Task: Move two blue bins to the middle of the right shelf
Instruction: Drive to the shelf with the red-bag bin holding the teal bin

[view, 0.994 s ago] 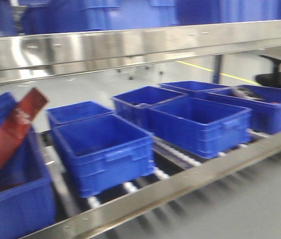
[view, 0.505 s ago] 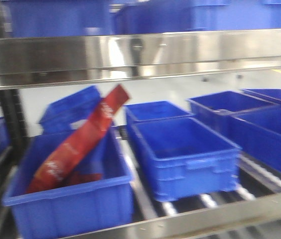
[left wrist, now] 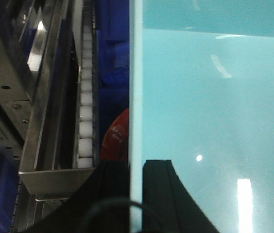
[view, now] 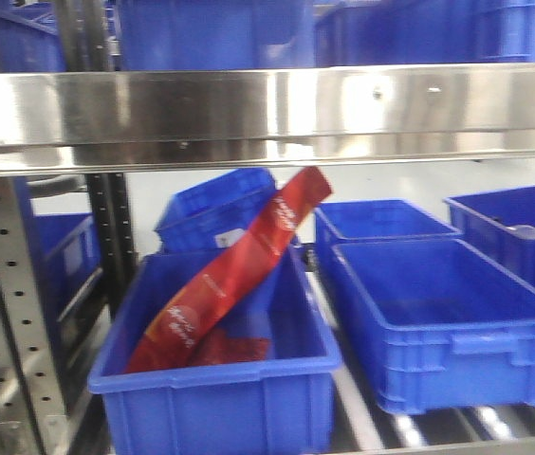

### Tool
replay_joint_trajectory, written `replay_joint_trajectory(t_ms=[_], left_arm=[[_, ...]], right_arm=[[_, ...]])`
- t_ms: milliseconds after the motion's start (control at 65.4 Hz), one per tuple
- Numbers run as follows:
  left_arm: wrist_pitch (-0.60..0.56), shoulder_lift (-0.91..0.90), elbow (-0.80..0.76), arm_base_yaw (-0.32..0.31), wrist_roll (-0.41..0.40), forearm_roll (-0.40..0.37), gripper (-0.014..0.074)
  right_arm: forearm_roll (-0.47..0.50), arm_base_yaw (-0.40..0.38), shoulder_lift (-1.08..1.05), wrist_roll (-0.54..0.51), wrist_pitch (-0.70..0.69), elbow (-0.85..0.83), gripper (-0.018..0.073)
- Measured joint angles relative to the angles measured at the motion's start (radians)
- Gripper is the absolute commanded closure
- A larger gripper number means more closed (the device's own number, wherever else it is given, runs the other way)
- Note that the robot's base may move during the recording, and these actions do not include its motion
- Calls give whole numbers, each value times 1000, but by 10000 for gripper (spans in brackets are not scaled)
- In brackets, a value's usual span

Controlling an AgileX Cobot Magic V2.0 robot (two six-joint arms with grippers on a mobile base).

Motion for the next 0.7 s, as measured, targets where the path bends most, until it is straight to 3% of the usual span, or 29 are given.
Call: replay_joint_trajectory(t_ms=[704], left_arm=[[-3, 0, 0, 0, 0, 0, 708]], right_arm=[[0, 0, 0, 0, 0, 0, 715]])
